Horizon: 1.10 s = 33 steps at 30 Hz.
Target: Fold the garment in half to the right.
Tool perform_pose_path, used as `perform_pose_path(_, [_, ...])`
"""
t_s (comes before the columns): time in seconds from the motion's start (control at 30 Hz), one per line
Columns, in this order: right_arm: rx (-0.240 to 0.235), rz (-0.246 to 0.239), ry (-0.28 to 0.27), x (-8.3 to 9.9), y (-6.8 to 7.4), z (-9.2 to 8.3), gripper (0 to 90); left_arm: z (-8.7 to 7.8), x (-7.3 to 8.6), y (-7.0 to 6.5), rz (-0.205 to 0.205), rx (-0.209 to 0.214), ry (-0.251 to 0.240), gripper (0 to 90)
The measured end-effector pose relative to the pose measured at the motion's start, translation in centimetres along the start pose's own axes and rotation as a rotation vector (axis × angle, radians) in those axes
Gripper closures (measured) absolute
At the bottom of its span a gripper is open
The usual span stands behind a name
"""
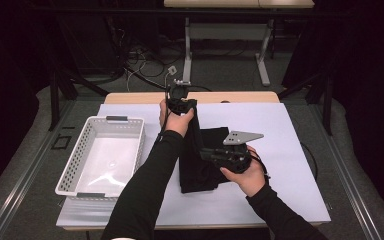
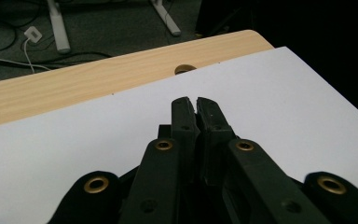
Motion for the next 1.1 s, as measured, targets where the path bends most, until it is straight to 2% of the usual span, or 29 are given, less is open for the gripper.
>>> perform_pose_path(0.27, [0.013,0.020,0.003,1.0,-0.6,-0.6,84.1,0.9,0.3,-0.4,-0.010,0.011,0.010,86.3])
perform_pose_path(0.57, [0.030,0.034,0.016,2.0,-1.2,-1.1,84.1,1.8,0.7,-1.0,-0.006,0.014,0.019,86.3])
perform_pose_path(0.73, [0.042,0.034,0.024,2.6,-1.7,-1.4,84.1,2.2,1.0,-1.4,0.012,0.011,0.023,86.3])
perform_pose_path(1.1, [0.068,0.056,0.048,4.1,-2.6,-1.5,84.1,3.4,1.7,-2.1,0.015,0.028,0.033,86.3])
Point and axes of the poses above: each handheld gripper's, and its own axes: z roughly forward along the jaws, x roughly out of its underside, y roughly to its left, the point moved 3 cm from there along z, roughly forward along the jaws, and after that the axes turned 3 degrees about -x, right-handed, at the moved point
